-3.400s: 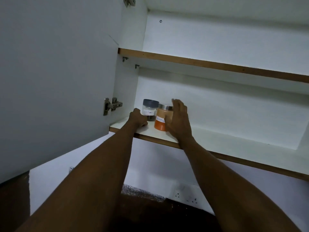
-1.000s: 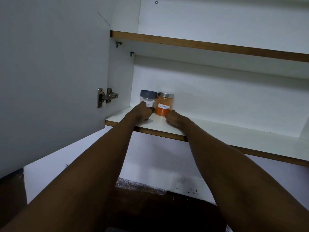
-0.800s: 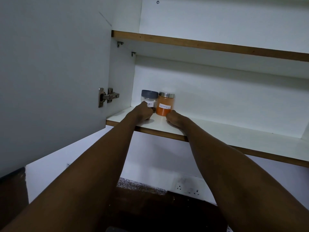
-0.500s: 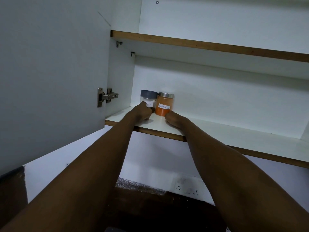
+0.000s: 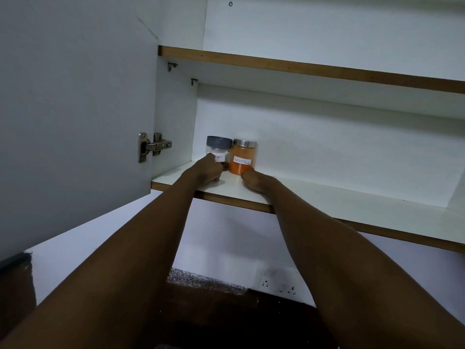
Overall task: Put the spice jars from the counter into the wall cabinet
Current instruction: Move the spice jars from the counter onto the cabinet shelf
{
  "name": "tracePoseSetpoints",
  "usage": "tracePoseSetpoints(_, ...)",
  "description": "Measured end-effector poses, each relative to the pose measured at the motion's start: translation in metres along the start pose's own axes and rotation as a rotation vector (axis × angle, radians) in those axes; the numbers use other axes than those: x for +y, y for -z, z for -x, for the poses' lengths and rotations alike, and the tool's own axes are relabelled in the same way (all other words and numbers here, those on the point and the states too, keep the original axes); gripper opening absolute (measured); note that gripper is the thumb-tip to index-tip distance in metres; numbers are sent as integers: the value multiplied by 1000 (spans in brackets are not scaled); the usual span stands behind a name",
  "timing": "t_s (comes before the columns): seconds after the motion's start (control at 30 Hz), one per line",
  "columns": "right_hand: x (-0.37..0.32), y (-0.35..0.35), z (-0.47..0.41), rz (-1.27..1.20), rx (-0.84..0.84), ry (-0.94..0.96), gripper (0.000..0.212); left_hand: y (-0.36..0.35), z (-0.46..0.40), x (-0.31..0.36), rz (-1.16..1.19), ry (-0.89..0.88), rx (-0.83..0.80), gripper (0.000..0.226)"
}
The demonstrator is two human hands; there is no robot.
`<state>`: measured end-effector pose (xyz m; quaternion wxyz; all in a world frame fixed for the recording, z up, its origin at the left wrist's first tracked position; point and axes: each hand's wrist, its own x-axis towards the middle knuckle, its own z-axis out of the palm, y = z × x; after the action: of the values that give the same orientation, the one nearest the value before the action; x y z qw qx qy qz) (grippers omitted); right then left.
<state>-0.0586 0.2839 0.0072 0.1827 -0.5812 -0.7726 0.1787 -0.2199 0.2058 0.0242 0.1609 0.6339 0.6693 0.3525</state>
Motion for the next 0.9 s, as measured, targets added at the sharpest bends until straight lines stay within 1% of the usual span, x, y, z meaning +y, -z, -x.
tracePoseSetpoints(0.1,0,0,0,-22,-2,-9,59,-1,-3,-4,11,8,20,46)
tracePoseSetpoints(0.17,2,-1,0,5,8,-44,61,-2,-1,-2,14,-12,53,38)
tracePoseSetpoints(0.23,2,-2,5,92,69,-107,69,-5,-3,-3,25,-33,93,30)
tracePoseSetpoints(0.27,1,-4,12,109,109,-133,75,-6,-1,-3,20,-43,114,32)
tracePoseSetpoints(0.33,-5,-8,23,108,170,-132,84,-6,1,-4,-40,-78,169,39)
tracePoseSetpoints(0.37,-6,-8,33,106,182,-127,86,-9,4,-2,-81,-93,187,40)
tracePoseSetpoints(0.43,-10,-7,50,120,206,-107,83,-14,17,4,-195,-122,174,39)
tracePoseSetpoints(0.5,-14,-2,75,115,206,-91,75,-22,39,11,-298,-145,148,37)
tracePoseSetpoints(0.53,-17,-2,93,121,206,-62,68,-26,54,12,-363,-158,183,31)
tracePoseSetpoints(0.57,-16,-4,113,158,239,11,59,-33,69,10,-427,-195,274,28)
tracePoseSetpoints(0.6,-11,-7,135,223,312,120,49,-42,87,9,-455,-255,375,34)
tracePoseSetpoints(0.63,1,-15,158,278,420,229,43,-56,105,5,-462,-332,459,41)
tracePoseSetpoints(0.67,17,-29,185,287,530,345,39,-75,129,1,-387,-417,535,43)
tracePoseSetpoints(0.7,26,-38,201,230,582,449,41,-89,145,-1,-267,-490,566,43)
tracePoseSetpoints(0.73,63,-57,235,135,573,467,49,-133,174,-2,-127,-561,484,50)
tracePoseSetpoints(0.77,78,-70,250,21,560,472,57,-153,191,-6,-4,-592,442,58)
tracePoseSetpoints(0.83,116,-98,288,-122,485,339,61,-205,229,-21,143,-546,346,63)
tracePoseSetpoints(0.9,181,-129,338,-116,417,162,58,-277,281,-26,207,-484,110,65)
